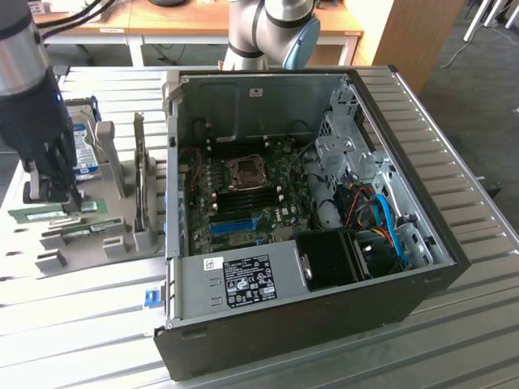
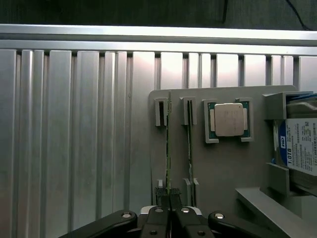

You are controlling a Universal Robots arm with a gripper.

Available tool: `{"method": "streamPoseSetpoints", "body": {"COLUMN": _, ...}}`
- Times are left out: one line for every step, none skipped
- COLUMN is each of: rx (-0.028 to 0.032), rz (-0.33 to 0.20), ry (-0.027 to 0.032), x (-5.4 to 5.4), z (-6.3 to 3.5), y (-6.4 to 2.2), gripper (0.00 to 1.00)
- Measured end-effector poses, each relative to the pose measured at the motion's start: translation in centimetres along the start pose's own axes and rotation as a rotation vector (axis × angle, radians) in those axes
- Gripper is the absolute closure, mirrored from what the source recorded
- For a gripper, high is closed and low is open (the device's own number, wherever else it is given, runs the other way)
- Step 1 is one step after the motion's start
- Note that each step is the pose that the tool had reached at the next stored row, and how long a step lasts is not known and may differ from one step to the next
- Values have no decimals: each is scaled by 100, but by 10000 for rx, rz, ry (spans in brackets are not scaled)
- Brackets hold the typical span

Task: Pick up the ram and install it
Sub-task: 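Pick up the ram and move it above insertion slot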

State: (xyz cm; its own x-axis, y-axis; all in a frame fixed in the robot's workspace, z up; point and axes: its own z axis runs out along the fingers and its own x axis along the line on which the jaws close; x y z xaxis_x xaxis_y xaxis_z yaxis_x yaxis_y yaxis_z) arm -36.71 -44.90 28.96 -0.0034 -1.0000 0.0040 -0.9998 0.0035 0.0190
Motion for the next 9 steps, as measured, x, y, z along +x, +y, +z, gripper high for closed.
{"method": "streamPoseSetpoints", "body": {"rx": 1, "rz": 12, "ry": 0, "x": 0, "z": -32, "y": 1, "gripper": 88}}
{"method": "streamPoseSetpoints", "body": {"rx": 0, "rz": 24, "ry": 0, "x": 0, "z": -64, "y": 1, "gripper": 88}}
{"method": "streamPoseSetpoints", "body": {"rx": 0, "rz": 34, "ry": 0, "x": 0, "z": -96, "y": 2, "gripper": 88}}
{"method": "streamPoseSetpoints", "body": {"rx": -1, "rz": 45, "ry": 0, "x": 0, "z": -129, "y": 2, "gripper": 88}}
{"method": "streamPoseSetpoints", "body": {"rx": 0, "rz": 54, "ry": 0, "x": 1, "z": -161, "y": 3, "gripper": 88}}
{"method": "streamPoseSetpoints", "body": {"rx": 0, "rz": 63, "ry": -1, "x": 1, "z": -194, "y": 3, "gripper": 88}}
{"method": "streamPoseSetpoints", "body": {"rx": -1, "rz": 72, "ry": -1, "x": 1, "z": -228, "y": 4, "gripper": 88}}
{"method": "streamPoseSetpoints", "body": {"rx": 0, "rz": 81, "ry": -1, "x": 1, "z": -263, "y": 4, "gripper": 88}}
{"method": "streamPoseSetpoints", "body": {"rx": 0, "rz": 90, "ry": -1, "x": 1, "z": -298, "y": 5, "gripper": 88}}
